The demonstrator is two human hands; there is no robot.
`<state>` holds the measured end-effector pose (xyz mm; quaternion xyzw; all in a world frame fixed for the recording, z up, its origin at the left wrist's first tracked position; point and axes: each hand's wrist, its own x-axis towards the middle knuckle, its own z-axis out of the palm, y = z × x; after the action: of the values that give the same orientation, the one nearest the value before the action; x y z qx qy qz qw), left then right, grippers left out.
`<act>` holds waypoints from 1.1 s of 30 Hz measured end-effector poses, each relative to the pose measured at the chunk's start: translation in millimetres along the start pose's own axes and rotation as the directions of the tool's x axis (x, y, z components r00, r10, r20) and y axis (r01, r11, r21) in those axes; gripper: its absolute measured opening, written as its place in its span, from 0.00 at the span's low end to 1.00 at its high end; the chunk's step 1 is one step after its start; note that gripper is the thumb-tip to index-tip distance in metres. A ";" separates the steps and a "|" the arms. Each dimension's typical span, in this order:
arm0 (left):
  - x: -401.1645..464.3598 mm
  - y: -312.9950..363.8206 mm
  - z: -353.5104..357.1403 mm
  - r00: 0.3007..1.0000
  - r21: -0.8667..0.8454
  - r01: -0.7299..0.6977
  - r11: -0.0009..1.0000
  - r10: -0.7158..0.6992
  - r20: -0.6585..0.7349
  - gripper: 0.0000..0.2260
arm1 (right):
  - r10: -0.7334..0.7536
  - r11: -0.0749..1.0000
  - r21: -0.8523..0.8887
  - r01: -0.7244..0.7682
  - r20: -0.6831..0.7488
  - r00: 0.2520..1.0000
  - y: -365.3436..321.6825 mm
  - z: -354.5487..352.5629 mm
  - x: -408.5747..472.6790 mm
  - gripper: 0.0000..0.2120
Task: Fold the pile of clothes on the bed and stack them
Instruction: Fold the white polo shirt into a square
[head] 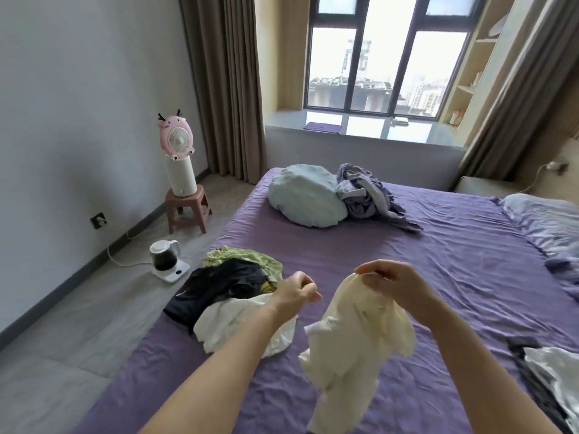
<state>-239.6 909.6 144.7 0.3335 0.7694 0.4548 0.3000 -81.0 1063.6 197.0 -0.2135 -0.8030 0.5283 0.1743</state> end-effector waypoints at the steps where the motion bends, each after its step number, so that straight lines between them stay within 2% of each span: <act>1: -3.2 6.9 8.5 0.999 -0.034 -0.006 0.999 0.007 0.033 0.03 | -0.001 1.000 -0.002 0.001 -0.007 1.000 0.7 -9.4 -7.7 0.13; 2: -6.7 14.1 18.7 0.993 -0.051 -0.013 0.999 0.019 0.118 0.03 | -0.003 1.000 -0.013 0.003 -0.011 1.000 0.6 -17.8 -15.0 0.13; 4: -14.5 29.0 43.9 0.941 -0.086 0.018 0.996 0.013 0.338 0.14 | -0.019 0.998 -0.052 0.018 -0.018 1.000 -1.2 -32.1 -29.4 0.14; 6: -21.6 44.1 72.0 0.890 -0.108 0.040 0.993 0.014 0.455 0.20 | -0.039 0.997 -0.074 0.037 -0.036 0.999 -3.7 -44.2 -44.6 0.15; 7: -23.9 51.2 85.4 0.877 -0.104 0.022 0.994 0.031 0.479 0.18 | -0.047 0.996 -0.076 0.043 -0.054 0.997 -5.7 -50.4 -51.7 0.16; 10: -25.7 68.4 109.1 0.914 -0.024 -0.033 0.999 0.040 0.404 0.05 | -0.050 0.991 -0.128 0.034 -0.122 0.991 -9.1 -75.0 -73.4 0.19; 12: -24.2 75.8 106.3 0.940 0.068 -0.087 0.994 0.059 0.335 0.06 | -0.034 0.973 -0.232 -0.005 -0.166 0.986 -7.1 -93.8 -89.6 0.21; 15: -31.6 89.8 81.7 0.900 0.032 -0.147 0.989 0.120 0.418 0.06 | 0.074 0.926 -0.353 -0.133 -0.175 0.982 -2.1 -110.1 -118.7 0.19; 18: -47.6 110.7 53.0 0.833 -0.019 -0.230 0.973 0.207 0.512 0.12 | 0.180 0.949 -0.245 -0.200 -0.100 0.979 -9.7 -100.5 -144.6 0.17; 20: -59.2 124.6 42.1 0.784 -0.051 -0.287 0.957 0.265 0.561 0.14 | 0.152 0.984 -0.086 -0.155 -0.040 0.988 -25.6 -80.4 -155.2 0.21; 22: -71.1 138.2 35.1 0.736 -0.073 -0.337 0.939 0.311 0.600 0.10 | 0.078 0.996 0.038 -0.079 0.024 0.997 -42.2 -59.2 -160.0 0.20; 24: -80.4 148.1 27.3 0.719 -0.095 -0.357 0.929 0.339 0.606 0.03 | 0.031 0.994 0.103 -0.030 -0.006 1.000 -57.1 -40.4 -162.9 0.10; 25: -84.3 151.4 22.3 0.721 -0.106 -0.362 0.926 0.350 0.598 0.04 | 0.025 0.993 0.112 -0.018 -0.055 0.998 -64.2 -33.6 -164.4 0.05; 28: -93.5 147.7 8.1 0.726 -0.081 -0.350 0.933 0.325 0.607 0.08 | 0.024 0.997 0.074 -0.010 -0.201 0.979 -74.5 -25.1 -169.1 0.06; 31: -105.0 132.8 -1.3 0.724 -0.003 -0.316 0.949 0.243 0.645 0.15 | 0.023 1.000 -0.015 -0.027 -0.224 0.974 -84.8 -21.3 -172.6 0.06; 33: -111.6 121.5 -5.6 0.719 0.013 -0.310 0.951 0.226 0.657 0.19 | 0.022 0.987 -0.149 -0.058 -0.231 0.973 -90.2 -21.9 -175.2 0.06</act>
<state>-148.0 863.2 274.0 0.5955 0.5877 0.3021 0.4569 64.3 956.6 279.1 -0.3021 -0.8116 0.4398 0.2378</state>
